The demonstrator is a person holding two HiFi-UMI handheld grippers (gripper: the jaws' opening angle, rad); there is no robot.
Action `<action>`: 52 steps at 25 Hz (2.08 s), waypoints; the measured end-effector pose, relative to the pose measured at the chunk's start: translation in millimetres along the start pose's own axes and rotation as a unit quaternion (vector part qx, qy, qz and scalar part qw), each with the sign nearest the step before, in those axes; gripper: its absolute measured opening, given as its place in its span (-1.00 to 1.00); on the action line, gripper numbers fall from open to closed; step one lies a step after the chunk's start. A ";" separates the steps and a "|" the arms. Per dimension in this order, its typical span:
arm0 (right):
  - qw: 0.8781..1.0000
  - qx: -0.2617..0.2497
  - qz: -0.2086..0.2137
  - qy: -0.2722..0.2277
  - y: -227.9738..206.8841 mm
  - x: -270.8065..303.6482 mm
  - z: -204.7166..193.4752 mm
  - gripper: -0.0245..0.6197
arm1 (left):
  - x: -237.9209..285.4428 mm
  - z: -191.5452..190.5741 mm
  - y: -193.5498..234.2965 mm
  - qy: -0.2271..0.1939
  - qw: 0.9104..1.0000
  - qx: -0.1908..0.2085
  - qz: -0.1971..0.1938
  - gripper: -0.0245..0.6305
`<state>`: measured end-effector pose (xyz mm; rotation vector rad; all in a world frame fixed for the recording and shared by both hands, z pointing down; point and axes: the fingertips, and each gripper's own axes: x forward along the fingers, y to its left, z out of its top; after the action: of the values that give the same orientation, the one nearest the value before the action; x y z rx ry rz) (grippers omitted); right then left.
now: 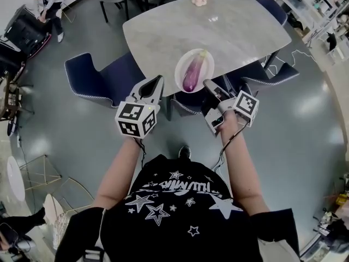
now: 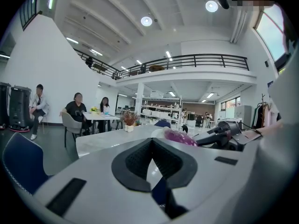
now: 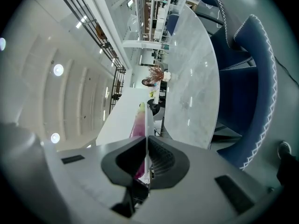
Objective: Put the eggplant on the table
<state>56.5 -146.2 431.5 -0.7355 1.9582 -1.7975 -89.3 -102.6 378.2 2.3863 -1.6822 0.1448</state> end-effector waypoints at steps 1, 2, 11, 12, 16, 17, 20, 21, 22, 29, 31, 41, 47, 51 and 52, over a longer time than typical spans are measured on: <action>1.000 -0.001 0.001 0.002 -1.6 0.3 -1.4 -0.86 | -0.8 -2.2 0.1 -0.001 1.000 0.000 0.001 -0.90; 1.000 -0.003 0.001 0.004 -3.0 0.6 -2.5 -0.86 | -1.5 -4.5 0.0 -0.001 1.000 -0.001 0.002 -0.90; 1.000 0.000 -0.001 0.002 -9.1 1.0 -1.4 -0.86 | 4.3 -10.5 -3.1 0.006 1.000 0.002 -0.008 -0.90; 1.000 0.002 -0.002 0.000 -10.2 1.0 -0.6 -0.86 | 5.2 -10.7 -2.6 0.007 1.000 0.002 -0.010 -0.90; 1.000 0.005 -0.003 -0.011 -17.2 0.1 2.7 -0.86 | 9.3 -14.7 0.0 0.010 1.000 0.005 -0.017 -0.90; 1.000 0.004 -0.003 -0.013 -19.3 0.8 4.1 -0.86 | 12.1 -15.9 1.4 0.010 1.000 0.005 -0.019 -0.90; 1.000 0.007 -0.006 -0.022 -19.9 13.0 20.2 -0.86 | 36.3 -11.1 11.5 0.013 1.000 0.005 -0.028 -0.90; 1.000 0.008 -0.009 -0.027 -18.1 18.6 29.2 -0.86 | 48.2 -5.9 15.4 0.015 0.999 0.005 -0.032 -0.90; 0.999 0.007 -0.011 -0.030 -16.6 22.7 37.4 -0.86 | 58.6 -0.8 18.1 0.015 0.999 0.005 -0.037 -0.90; 0.998 0.006 -0.022 -0.060 -14.4 45.8 83.1 -0.86 | 113.5 11.9 34.1 0.018 0.998 -0.001 -0.068 -0.90; 0.997 0.005 -0.024 -0.067 -15.1 51.8 91.1 -0.86 | 124.5 14.6 39.5 0.017 0.997 -0.001 -0.074 -0.90; 0.992 0.005 -0.039 -0.117 -30.7 69.6 116.3 -0.86 | 174.0 15.1 58.5 0.014 0.992 0.001 -0.122 -0.90; 0.987 0.000 -0.062 -0.148 -23.6 95.7 147.7 -0.86 | 220.5 31.2 78.4 0.024 0.987 -0.006 -0.157 -0.90; 0.984 -0.002 -0.069 -0.165 -26.3 105.0 159.6 -0.86 | 242.3 33.2 87.9 0.026 0.984 -0.010 -0.177 -0.90; 0.983 -0.002 -0.070 -0.169 -27.3 107.2 162.8 -0.86 | 247.5 33.5 90.2 0.027 0.983 -0.011 -0.181 -0.90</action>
<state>72.9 -341.7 448.3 -1.1234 1.7230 -1.6155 -91.2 -366.6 407.2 2.5956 -1.1932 0.1261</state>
